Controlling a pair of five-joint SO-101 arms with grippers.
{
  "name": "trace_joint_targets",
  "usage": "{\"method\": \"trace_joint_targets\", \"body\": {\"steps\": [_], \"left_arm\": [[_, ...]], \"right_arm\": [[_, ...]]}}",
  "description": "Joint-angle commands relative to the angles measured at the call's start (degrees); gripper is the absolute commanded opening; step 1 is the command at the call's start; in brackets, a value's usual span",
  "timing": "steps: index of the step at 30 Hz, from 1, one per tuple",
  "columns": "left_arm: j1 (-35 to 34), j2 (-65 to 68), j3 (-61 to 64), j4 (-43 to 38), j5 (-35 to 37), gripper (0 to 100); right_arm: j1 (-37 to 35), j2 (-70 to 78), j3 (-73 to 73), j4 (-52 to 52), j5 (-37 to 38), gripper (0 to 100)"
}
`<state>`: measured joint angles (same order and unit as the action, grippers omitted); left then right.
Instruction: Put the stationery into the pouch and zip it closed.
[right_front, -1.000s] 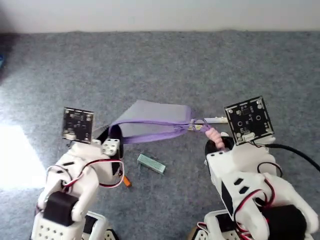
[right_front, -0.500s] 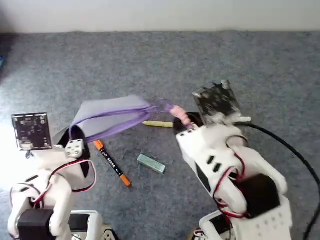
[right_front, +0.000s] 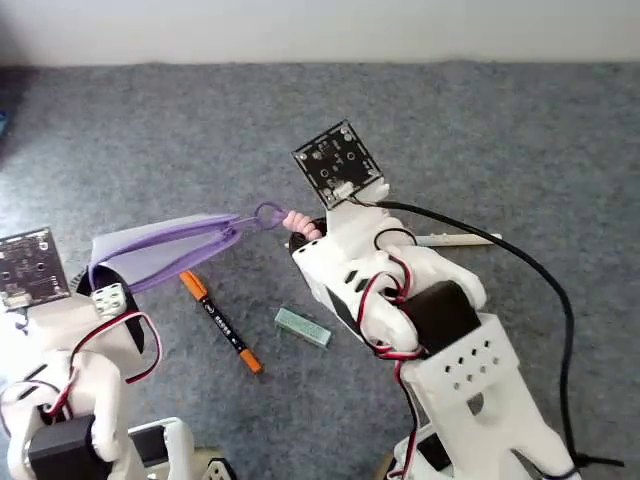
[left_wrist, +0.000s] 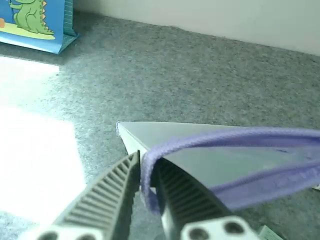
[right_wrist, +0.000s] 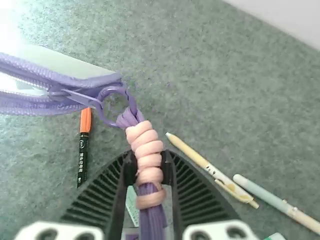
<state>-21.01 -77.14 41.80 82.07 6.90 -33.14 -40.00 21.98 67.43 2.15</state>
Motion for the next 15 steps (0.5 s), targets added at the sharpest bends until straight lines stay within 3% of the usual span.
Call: {"method": "trace_joint_targets", "body": {"steps": [1,5,10,15], "left_arm": [[-2.8,-0.2,0.8,-0.3,-0.2,1],[-5.2,-0.2,3.4,-0.4,-0.2,1],[-7.3,-0.2,5.1,-0.4,0.7,1],[-7.7,-0.2,5.2,-0.4,6.9,1]], "right_arm": [[0.3,0.5,-3.7,3.6,-2.3,14.3],[0.3,0.7,-10.3,12.0,-5.0,27.3],[0.4,0.7,-17.0,18.8,-6.6,24.3],[0.4,0.8,-18.9,22.9,-6.6,23.1]]}}
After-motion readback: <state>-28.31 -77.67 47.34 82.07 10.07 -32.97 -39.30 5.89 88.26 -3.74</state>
